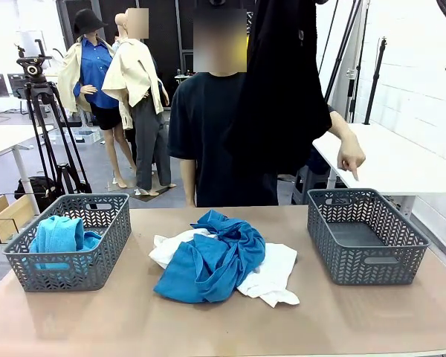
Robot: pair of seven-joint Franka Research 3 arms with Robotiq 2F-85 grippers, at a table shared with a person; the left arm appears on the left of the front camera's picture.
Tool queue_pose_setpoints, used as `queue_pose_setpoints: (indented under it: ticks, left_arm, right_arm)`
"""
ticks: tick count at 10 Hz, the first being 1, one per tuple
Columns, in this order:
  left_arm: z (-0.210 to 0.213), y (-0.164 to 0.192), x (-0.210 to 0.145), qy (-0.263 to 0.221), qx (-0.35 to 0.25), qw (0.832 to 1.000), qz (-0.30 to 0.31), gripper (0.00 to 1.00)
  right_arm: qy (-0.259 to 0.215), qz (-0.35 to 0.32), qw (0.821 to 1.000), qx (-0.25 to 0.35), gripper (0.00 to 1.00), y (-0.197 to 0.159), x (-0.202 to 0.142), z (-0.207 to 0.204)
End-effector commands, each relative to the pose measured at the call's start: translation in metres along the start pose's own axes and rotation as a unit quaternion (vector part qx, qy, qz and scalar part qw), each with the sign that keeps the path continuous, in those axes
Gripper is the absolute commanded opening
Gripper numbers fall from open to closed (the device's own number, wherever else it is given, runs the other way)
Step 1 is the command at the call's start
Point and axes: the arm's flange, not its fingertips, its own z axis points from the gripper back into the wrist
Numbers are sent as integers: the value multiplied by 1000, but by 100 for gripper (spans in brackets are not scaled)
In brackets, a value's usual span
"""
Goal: Sort the tops and bottoms.
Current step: Sort the clothes according to human instructions.
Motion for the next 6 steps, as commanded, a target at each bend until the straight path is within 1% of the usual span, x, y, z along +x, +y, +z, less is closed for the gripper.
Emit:
queue_pose_setpoints:
  ticks: [1, 3, 4, 6]
  left_arm:
    - [0, 1, 0, 2, 0, 1000, -6, 100]
    - [0, 1, 0, 2, 0, 1000, -6, 100]
    - [0, 1, 0, 2, 0, 1000, -6, 100]
    - [0, 1, 0, 2, 0, 1000, -6, 100]
  right_arm:
    - [-9, 2, 1000, -7, 0, 0, 1, 2]
    - [-9, 2, 1000, -7, 0, 0, 1, 2]
    - [0, 0, 1000, 0, 0, 0, 0, 0]
    - [0, -9, 1000, -14, 0, -10, -5, 6]
